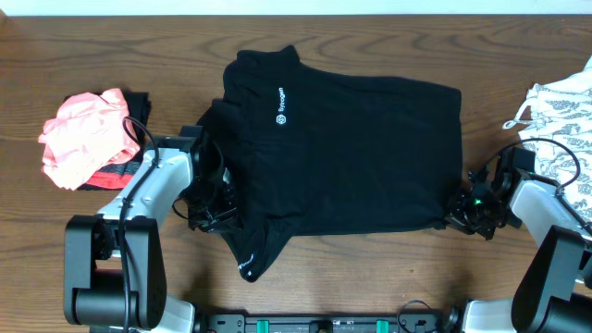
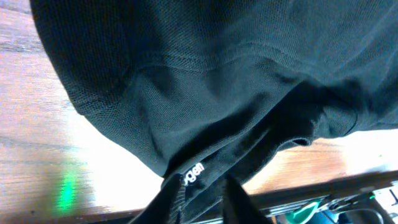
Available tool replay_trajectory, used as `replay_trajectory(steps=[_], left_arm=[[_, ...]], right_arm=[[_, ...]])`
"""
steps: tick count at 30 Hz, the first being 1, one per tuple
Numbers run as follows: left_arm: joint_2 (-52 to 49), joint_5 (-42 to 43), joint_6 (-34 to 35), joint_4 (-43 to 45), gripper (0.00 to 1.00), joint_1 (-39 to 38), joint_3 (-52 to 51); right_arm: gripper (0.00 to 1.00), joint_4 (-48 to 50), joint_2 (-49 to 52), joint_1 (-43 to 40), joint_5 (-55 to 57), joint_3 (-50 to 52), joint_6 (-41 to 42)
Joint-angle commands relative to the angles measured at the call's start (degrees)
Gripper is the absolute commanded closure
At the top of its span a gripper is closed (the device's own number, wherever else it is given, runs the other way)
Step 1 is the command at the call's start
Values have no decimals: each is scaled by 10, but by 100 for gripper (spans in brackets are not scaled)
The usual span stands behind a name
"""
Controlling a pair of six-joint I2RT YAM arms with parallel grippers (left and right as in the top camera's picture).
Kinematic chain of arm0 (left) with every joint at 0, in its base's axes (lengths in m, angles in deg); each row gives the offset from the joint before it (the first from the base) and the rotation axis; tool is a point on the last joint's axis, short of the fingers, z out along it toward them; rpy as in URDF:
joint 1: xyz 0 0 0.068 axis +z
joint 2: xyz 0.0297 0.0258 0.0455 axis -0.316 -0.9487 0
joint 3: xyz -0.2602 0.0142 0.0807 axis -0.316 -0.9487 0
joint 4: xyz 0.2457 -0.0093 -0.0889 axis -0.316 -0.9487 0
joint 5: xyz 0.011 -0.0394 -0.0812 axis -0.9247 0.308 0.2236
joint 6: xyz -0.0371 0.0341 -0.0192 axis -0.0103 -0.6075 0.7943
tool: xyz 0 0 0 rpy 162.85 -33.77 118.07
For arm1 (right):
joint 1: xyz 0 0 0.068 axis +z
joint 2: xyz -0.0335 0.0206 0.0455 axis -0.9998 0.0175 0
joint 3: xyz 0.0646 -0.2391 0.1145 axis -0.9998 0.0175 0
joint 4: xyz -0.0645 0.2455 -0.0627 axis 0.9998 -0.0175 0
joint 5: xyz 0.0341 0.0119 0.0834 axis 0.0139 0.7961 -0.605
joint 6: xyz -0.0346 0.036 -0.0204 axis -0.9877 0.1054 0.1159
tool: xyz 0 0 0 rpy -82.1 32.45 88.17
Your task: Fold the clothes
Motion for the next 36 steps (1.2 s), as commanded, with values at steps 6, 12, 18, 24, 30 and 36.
replay_trajectory(steps=[6, 12, 18, 24, 30, 36], left_arm=[[-2, -28, -6, -5, 83, -1, -2], [-2, -176, 34, -17, 53, -1, -2], [-2, -202, 61, 4, 47, -1, -8], [-2, -183, 50, 73, 46, -1, -54], [-2, -119, -4, 128, 46, -1, -82], [-2, -36, -54, 145, 46, -1, -82]], right_arm=[[99, 1, 26, 3, 16, 26, 2], [99, 3, 26, 3, 16, 26, 2], [99, 3, 26, 3, 16, 26, 2], [99, 3, 26, 3, 16, 26, 2], [99, 3, 26, 3, 16, 26, 2], [99, 4, 26, 3, 16, 26, 2]])
